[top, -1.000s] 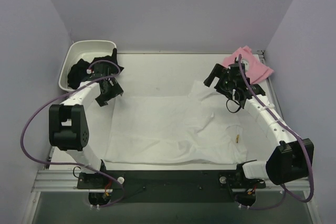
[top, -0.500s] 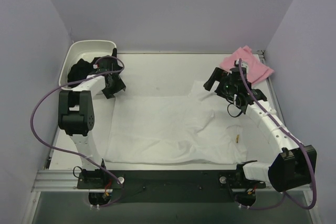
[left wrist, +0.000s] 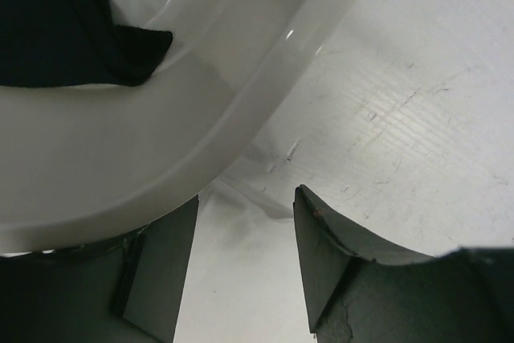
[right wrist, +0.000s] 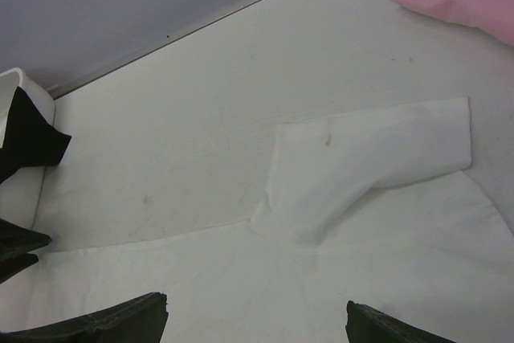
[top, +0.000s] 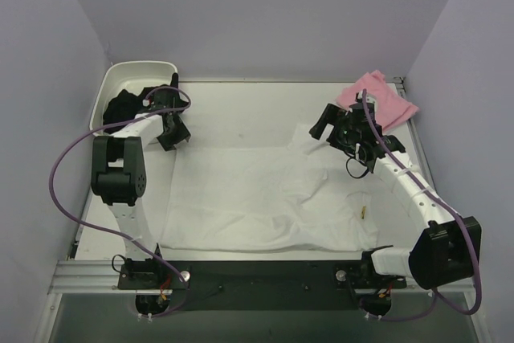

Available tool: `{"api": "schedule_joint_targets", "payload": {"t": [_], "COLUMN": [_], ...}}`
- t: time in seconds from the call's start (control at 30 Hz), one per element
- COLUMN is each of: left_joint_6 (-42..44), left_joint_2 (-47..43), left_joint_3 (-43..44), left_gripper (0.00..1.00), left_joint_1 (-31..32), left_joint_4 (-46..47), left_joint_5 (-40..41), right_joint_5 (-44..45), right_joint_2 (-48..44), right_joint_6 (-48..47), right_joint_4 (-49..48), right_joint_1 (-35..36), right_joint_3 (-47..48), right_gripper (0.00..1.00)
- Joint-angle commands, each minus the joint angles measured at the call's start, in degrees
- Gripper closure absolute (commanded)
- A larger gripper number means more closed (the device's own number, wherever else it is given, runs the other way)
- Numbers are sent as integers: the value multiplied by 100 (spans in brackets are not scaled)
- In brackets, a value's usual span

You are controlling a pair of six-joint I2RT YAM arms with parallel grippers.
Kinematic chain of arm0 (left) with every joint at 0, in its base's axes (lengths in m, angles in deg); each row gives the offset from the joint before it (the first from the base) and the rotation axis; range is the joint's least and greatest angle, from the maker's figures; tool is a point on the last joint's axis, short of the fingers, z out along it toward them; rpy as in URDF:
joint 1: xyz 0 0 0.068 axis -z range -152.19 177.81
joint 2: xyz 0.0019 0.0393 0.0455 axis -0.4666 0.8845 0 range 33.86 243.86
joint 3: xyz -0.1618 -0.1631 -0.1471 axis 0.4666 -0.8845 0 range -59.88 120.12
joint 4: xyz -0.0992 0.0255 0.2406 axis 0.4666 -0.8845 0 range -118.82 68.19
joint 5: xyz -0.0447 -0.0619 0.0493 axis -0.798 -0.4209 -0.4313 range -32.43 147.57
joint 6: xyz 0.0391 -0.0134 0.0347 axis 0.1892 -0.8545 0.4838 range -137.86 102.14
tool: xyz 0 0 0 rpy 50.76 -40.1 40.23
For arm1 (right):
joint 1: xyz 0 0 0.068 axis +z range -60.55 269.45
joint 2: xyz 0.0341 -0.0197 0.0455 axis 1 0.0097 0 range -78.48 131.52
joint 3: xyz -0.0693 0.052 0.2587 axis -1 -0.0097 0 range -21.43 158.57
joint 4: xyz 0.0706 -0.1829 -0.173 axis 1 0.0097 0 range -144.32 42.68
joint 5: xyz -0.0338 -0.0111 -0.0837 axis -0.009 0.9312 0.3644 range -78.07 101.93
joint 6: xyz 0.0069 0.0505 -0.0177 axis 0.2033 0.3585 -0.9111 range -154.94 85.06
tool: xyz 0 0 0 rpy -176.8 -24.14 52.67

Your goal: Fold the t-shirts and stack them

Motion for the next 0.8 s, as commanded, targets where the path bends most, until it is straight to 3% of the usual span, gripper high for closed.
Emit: {"api": "schedule_joint_targets", "payload": {"t": [0.0, 0.27, 0.5, 0.53, 0.63, 0.7, 0.77], "left_joint_6": [-51, -104, -157, -165, -166, -166, -183], "left_joint_2": [160, 248, 221, 221, 212, 186, 151], "left_joint_3": [140, -62, -89, -98, -106, -124, -141], "left_gripper": [39, 42, 65, 74, 84, 100, 100], "left_joint_1": [110, 216, 225, 242, 260, 269, 304], "left_joint_4": [-306, -315, -376, -385, -412, -438, -482], "left_joint_5": [270, 481, 543, 560, 552, 561, 596], "right_joint_5": [-60, -69, -25, -25, -8, 27, 167], "right_joint_2": [20, -24, -6, 3, -6, 3, 55], "right_joint_6": [-47, -56, -39, -39, -39, -47, -47], "right_joint_4": [-131, -140, -140, -140, -122, -105, -26], "right_joint_1": [50, 41, 41, 50, 50, 41, 41], "right_joint_3": [14, -48, -65, -57, -39, -39, -13], "right_gripper": [7, 7, 7, 7, 7, 7, 7]}}
